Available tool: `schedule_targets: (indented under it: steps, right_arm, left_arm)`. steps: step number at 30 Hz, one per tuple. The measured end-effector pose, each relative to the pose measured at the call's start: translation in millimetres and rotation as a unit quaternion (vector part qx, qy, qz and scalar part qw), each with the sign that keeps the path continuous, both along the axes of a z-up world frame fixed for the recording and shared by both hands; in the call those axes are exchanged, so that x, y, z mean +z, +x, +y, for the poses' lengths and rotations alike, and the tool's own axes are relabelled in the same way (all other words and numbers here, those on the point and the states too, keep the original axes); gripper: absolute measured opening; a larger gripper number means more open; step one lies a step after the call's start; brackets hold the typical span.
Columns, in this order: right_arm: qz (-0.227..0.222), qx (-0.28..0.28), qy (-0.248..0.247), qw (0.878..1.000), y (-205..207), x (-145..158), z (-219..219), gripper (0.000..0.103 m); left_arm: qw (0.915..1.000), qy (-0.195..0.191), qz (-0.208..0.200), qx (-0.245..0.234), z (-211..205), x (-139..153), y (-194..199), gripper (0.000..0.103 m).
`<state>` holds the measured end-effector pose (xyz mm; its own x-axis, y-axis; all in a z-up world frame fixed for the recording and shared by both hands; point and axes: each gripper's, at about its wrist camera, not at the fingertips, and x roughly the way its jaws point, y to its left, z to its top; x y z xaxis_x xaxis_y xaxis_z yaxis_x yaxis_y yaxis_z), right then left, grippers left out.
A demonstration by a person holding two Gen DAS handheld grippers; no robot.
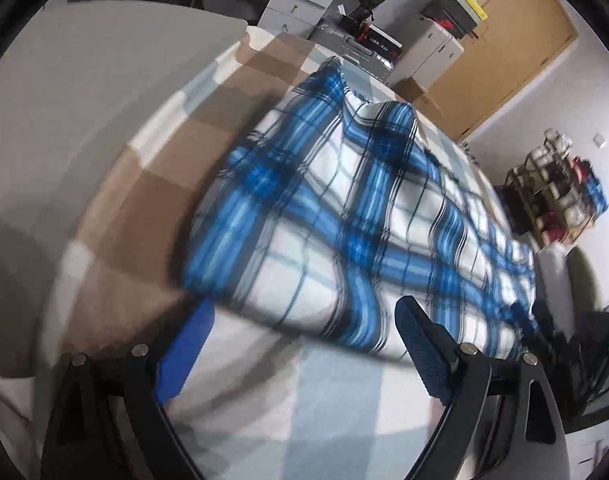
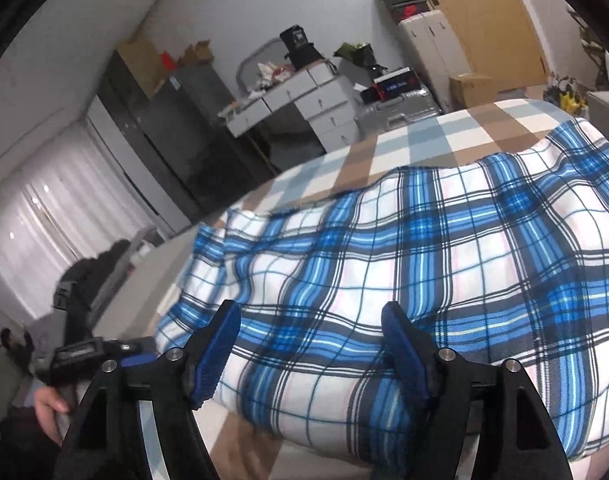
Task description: Fold large clothes
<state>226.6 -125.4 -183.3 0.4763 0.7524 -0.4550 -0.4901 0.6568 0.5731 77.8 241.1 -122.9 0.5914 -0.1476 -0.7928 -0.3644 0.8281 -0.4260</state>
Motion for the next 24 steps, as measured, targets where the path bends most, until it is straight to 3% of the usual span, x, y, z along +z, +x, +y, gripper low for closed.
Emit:
schedule_targets:
  steps: [3,5,7,9,11,14,17,21,24]
  right_arm:
    - [0.009,-0.001,0.025,1.0,1.4,-0.6,-7.0,0.077]
    - [0.015,-0.001,0.039,0.999,2.8,-1.5,-10.5,0.077]
    - [0.018,-0.004,0.045,0.999,3.3,-1.5,-12.8,0.077]
    - [0.016,-0.001,0.047,0.999,2.6,-0.4,-12.2,0.078]
    - [0.013,0.001,0.047,0.999,1.6,0.3,-11.8,0.079]
    - [0.012,0.004,0.049,0.999,0.5,1.0,-11.6,0.08]
    - [0.016,0.006,0.051,0.999,1.0,0.1,-10.6,0.081]
    - [0.032,0.027,0.032,0.999,14.7,9.5,4.9,0.081]
    - [0.06,0.026,0.065,0.996,40.7,34.8,13.4,0.081]
  left_arm:
    - [0.9993,-0.005,-0.002,0.036,2.7,1.2,15.5,0.091]
    - [0.9983,0.011,0.002,0.057,2.9,1.5,19.6,0.091]
    - [0.9969,0.028,0.007,0.073,-1.0,1.1,30.2,0.083]
    - [0.9954,0.048,0.011,0.082,-2.9,-0.4,39.0,0.04]
    - [0.9942,0.06,0.015,0.088,-4.1,-2.9,42.3,0.016]
    - [0.9917,0.091,-0.019,0.088,-13.0,1.2,35.3,0.015]
    - [0.9834,0.158,-0.064,0.062,-34.9,15.0,23.0,0.013]
    - [0.9586,0.253,-0.126,-0.032,-82.7,28.9,13.1,0.01]
    - [0.9456,0.282,-0.142,-0.079,-101.9,26.9,5.6,0.01]
